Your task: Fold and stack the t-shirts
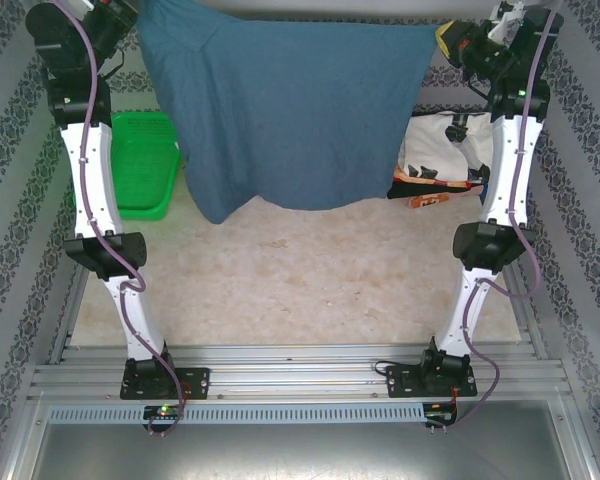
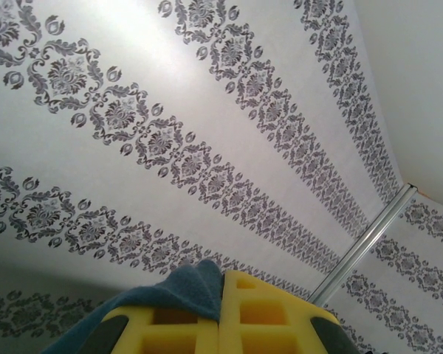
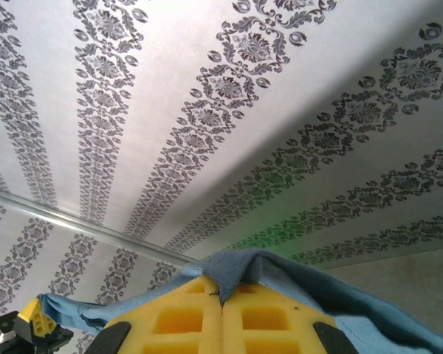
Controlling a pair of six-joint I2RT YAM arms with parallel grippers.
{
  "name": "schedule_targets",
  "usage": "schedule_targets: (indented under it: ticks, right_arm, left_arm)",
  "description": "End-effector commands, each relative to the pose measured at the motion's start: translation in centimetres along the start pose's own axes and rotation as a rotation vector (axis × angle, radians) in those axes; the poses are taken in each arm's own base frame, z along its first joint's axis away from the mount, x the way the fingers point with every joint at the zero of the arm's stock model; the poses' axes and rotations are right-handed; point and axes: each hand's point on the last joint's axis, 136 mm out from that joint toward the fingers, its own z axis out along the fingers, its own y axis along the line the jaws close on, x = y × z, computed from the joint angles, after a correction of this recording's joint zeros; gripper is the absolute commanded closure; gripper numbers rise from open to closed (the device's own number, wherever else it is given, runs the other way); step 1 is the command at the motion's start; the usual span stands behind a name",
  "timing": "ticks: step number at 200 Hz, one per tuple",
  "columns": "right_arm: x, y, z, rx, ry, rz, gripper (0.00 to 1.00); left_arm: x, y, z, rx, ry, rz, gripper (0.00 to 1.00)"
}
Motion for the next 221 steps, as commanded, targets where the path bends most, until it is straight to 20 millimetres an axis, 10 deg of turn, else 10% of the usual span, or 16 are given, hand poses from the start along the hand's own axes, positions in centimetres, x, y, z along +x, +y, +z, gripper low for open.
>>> schedule_targets:
  ticks: [1,74,115,164,221]
  right_arm:
    - [-2.4,4.0,-1.4,-0.112,-0.088,-0.072,1.00]
    - [-2.5,4.3,-3.7,-0.078,-0.078,-0.119,1.00]
    - [1.3,-0.8,-4.8,0.090,0.043,-0.098,1.00]
    - [11.0,-11.3,-8.9,0.273,0.153,0.036,1.00]
    - [25.4,-19.2,-15.4,0.427,0.305,0.242,1.00]
  left_arm:
    - [-4.3,-4.3,-1.4,0.106,-0.158,0.100,1.00]
    - [-5.1,-6.7,-2.1,0.178,-0.172,0.163,1.00]
    - [-2.4,-7.4,-2.5,0.177,-0.016,0.186,1.00]
    - [9.3,-0.3,-6.6,-0.050,0.295,0.028,1.00]
    - [25.4,5.4,-24.4,-0.426,0.506,-0.171,1.00]
